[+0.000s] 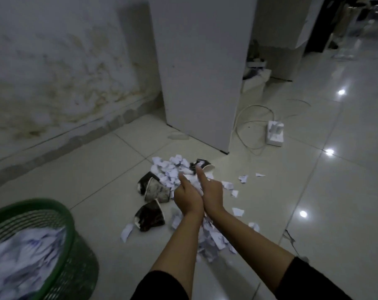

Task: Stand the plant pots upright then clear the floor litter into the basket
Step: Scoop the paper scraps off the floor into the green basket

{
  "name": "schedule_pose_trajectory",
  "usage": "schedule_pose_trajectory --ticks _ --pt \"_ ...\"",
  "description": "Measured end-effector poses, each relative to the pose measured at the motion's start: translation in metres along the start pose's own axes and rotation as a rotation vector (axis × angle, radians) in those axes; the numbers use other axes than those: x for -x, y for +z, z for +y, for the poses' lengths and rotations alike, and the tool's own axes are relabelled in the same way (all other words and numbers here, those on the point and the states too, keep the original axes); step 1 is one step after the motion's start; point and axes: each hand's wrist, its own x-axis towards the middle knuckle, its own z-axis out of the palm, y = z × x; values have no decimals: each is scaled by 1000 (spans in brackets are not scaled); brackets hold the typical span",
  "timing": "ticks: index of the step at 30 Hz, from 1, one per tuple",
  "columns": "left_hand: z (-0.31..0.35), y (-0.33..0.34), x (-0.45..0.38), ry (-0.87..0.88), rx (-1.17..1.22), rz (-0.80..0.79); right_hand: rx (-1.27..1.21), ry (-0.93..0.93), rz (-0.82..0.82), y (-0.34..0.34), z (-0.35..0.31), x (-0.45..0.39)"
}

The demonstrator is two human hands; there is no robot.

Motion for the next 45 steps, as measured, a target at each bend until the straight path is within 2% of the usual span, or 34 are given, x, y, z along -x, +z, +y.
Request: schedule_pose_trajectory --ticks 3,7,13,18,21,24,27,31,36,38,40,42,45 --pt "16 -27 -9 3 28 75 -86 13 -35 27 -16 11" --pt "43 -71 -23 34 32 194 -118 -69 -143 70 -44 27" --pt "114 -150 -47 160 78 367 -132 -160 -317 146 -122 60" --pt "169 -230 -72 173 124 512 -123 -249 -449 221 -183 98" --pt "182 -277 -86 189 103 581 -148 -190 -495 265 -199 125" --pt "168 -321 -96 140 96 587 -131 -113 -531 298 -186 155" --pt "130 -346 -96 46 140 521 -23 -132 -564 309 -151 172" --pt "81 -361 -101 -16 91 396 36 -224 -584 306 -109 174" --pt "50 -378 -107 -39 -60 251 170 -168 -666 293 -69 163" --pt "42 -380 -106 -54 -47 209 231 -164 -685 288 -58 159" --pt "39 -379 -102 -43 -90 220 249 -169 -702 287 -56 156" --pt "42 -377 -99 -12 -144 303 229 -179 -732 291 -62 156" --pt "47 -382 -102 43 -106 422 109 -86 -743 300 -79 162"
